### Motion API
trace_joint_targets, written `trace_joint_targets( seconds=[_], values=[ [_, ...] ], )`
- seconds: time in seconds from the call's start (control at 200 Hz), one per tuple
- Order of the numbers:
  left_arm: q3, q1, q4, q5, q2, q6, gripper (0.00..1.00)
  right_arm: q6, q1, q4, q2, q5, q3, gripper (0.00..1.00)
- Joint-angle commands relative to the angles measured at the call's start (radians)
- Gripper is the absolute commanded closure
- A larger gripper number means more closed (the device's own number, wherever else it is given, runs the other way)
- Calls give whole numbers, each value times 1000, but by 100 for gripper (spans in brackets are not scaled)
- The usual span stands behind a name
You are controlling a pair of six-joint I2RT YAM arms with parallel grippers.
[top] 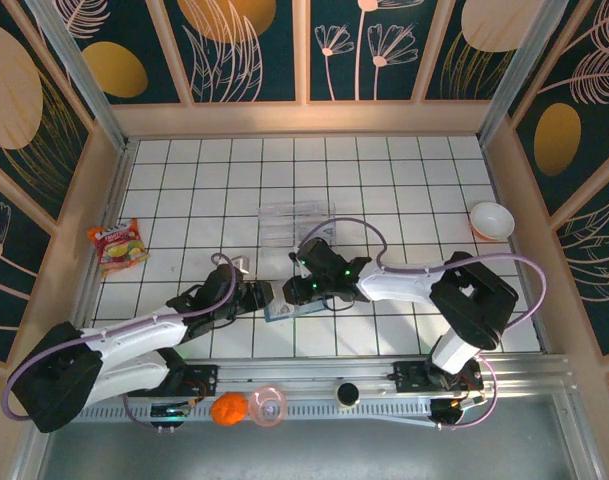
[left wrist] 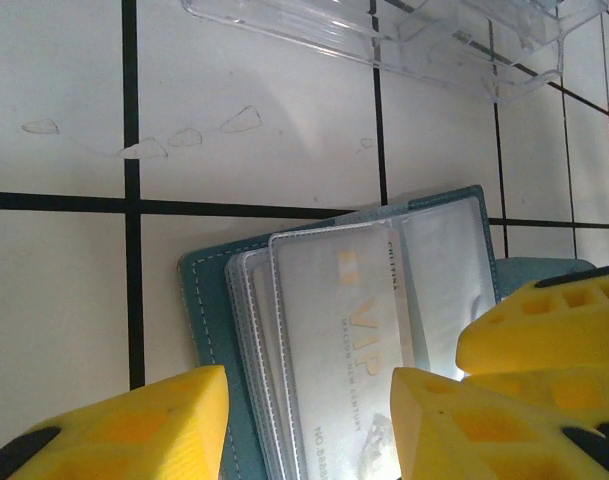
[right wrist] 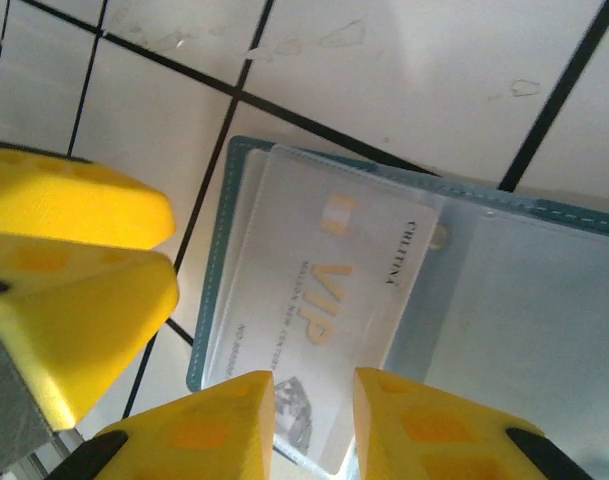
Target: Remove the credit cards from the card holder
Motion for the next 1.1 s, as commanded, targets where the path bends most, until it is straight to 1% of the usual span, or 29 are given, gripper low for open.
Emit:
trace_joint_targets(
  seconds=[0.0,0.2,0.29,0.405,0.485,0.621,0.716,0.831,0.911,1.096],
  values=[
    [16,5,17,-23,28,41,55,49,-30,56,14,-64,14,73],
    [34,4,27,-24,85,75,60,71,-56,46,38,-81,17,74],
    [42,5,35,-20,100,90,60,80,-67,54,34,-87,7,74],
    [44,4,54,-16,109,105,57,80,-73,45,36,-88,3,74],
    [48,4,60,-15,126,113,57,81,-76,45,44,-92,3,74],
    [60,4,57,-23,164,119,63,83,-74,49,60,-100,3,74],
    [69,4,34,-41,182,122,65,82,-77,44,66,-99,5,75],
    [71,4,13,-52,195,124,74,82,-79,40,68,-97,4,75],
    [65,4,17,-43,196,122,77,84,-83,40,71,-93,0,75],
    [51,4,34,-23,195,110,79,100,-95,51,74,-98,-16,76]
  ],
)
